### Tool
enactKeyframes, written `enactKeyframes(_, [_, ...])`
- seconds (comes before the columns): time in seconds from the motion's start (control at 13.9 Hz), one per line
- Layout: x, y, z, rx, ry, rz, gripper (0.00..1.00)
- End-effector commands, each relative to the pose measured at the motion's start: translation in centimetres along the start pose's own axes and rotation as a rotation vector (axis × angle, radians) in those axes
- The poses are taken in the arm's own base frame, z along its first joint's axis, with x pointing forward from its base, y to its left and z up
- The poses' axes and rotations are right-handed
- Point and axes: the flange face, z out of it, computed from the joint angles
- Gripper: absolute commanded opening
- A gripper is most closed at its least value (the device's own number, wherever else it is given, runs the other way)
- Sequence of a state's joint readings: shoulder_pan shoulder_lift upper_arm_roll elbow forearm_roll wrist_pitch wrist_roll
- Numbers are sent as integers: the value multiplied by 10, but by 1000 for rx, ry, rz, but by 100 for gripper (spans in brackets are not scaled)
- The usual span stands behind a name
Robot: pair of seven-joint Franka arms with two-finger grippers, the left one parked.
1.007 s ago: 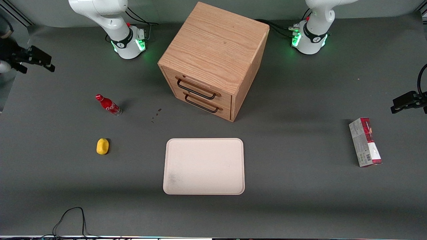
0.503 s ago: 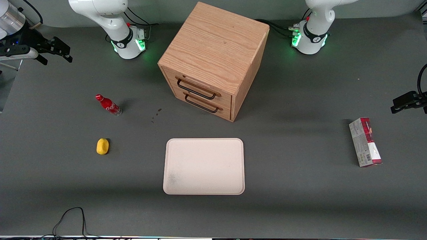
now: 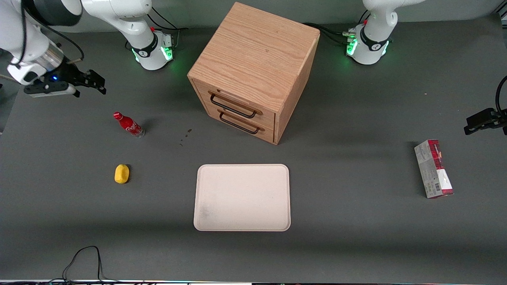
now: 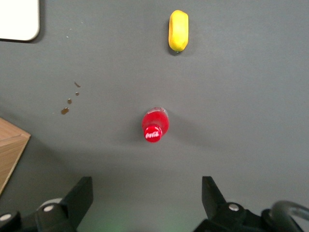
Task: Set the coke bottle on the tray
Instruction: 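Lower the right gripper around the bottle's cap end and close it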
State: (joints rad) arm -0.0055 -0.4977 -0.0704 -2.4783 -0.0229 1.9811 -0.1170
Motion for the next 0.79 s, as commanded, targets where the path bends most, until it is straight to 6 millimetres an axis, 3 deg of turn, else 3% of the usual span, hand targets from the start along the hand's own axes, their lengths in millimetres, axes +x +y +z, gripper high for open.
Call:
enactKeyframes(0.0, [8, 1, 37, -4, 3, -27, 100])
enactKeyframes(0.36, [18, 2, 89, -7, -18, -26, 100])
enactKeyframes(0.72, [17, 2, 122, -8, -29, -27, 100])
